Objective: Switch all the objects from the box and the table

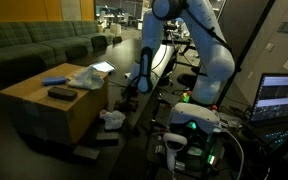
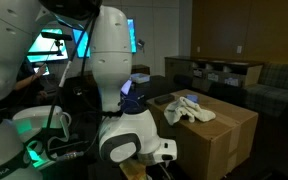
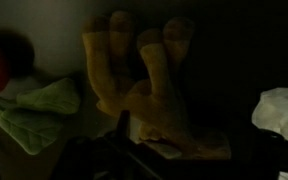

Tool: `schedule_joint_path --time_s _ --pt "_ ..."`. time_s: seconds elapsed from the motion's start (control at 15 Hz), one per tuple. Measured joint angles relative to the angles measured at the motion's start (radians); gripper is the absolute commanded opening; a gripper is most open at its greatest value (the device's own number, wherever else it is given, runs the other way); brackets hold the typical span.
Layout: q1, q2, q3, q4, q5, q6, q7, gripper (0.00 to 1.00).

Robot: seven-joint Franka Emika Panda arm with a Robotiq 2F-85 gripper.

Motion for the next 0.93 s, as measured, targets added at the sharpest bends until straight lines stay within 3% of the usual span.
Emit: schedule_joint_path --time_s 0.47,0.93 --pt "0.040 -0.070 0.129 -0.100 0.082 0.019 0.139 1.00" --pt "0.152 -0.097 0.197 -0.135 0.182 0.019 0.232 1.00"
